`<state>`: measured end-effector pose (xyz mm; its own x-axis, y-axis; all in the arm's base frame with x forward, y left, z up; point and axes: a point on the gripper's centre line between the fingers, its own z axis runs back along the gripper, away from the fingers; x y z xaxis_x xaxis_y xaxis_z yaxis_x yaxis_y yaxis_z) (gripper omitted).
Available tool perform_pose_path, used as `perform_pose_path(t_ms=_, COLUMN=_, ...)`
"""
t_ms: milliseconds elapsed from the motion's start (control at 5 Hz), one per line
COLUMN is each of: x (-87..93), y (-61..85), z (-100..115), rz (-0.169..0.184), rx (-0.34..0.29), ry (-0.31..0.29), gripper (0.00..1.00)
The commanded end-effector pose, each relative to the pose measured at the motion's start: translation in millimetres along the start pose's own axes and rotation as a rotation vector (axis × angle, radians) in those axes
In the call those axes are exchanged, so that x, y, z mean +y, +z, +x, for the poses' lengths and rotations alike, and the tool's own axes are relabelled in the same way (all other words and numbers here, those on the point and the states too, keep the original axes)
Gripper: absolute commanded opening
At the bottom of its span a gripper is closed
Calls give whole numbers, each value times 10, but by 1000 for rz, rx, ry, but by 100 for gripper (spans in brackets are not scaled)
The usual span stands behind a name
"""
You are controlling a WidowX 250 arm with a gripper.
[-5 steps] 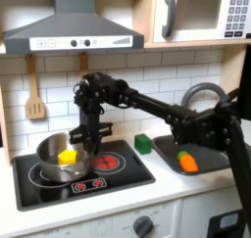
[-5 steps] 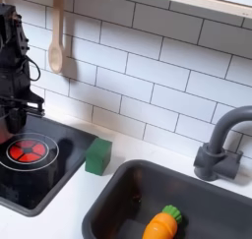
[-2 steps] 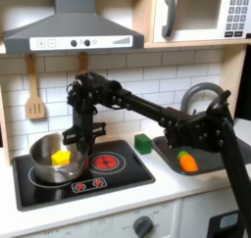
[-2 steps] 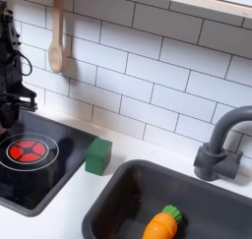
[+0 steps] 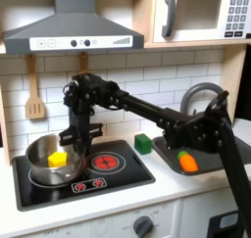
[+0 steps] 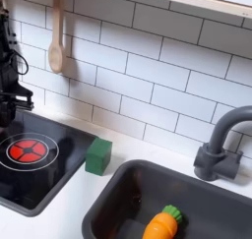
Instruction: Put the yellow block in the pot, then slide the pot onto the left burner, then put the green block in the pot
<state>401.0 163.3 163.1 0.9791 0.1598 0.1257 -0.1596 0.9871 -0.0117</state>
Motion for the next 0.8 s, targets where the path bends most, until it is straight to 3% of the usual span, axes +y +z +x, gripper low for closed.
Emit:
perform_pose_path(t_ms=0, x=25, y=-1, z=-8, rz=2, rx=-2, ry=3, gripper=0)
perform_pose_path(t_ms=600, x=47, y=-31, z=60, rz=8, rx=0, ry=19, gripper=0)
